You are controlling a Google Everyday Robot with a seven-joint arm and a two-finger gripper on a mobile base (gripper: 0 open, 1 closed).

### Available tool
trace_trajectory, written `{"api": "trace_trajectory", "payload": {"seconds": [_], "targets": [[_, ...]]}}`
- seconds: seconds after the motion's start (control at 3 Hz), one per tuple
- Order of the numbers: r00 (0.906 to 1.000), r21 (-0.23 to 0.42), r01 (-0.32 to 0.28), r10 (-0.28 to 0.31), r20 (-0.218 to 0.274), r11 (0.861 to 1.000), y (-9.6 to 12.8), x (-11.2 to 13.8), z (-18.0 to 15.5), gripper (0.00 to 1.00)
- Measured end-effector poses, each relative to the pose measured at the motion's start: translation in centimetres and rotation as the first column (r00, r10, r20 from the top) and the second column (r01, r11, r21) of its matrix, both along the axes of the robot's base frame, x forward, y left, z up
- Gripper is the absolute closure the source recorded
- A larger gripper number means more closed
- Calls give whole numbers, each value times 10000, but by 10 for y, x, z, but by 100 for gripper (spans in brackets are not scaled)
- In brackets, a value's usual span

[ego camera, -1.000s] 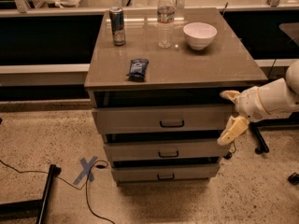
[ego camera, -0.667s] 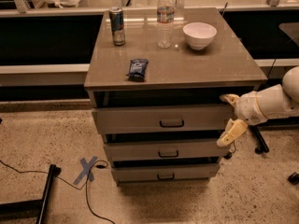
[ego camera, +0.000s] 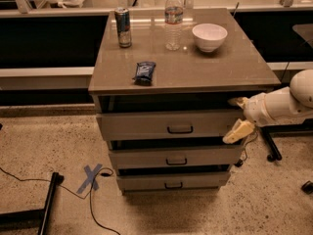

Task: Open top drawer

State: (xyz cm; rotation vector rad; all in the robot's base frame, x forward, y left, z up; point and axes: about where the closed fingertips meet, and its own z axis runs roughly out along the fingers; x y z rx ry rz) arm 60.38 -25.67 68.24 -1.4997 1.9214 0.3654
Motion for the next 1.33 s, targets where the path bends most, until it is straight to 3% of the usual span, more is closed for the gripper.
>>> {"api": "trace_trajectory", "payload": {"seconds": [0.67,1.0,1.33], "targets": [[10000,-201,-87,88,31,9998,1,-6,2,64],[9999,26,-124,124,35,9999,1,-25,7,71],[9999,26,-124,124,35,9999,1,-25,7,59]]}}
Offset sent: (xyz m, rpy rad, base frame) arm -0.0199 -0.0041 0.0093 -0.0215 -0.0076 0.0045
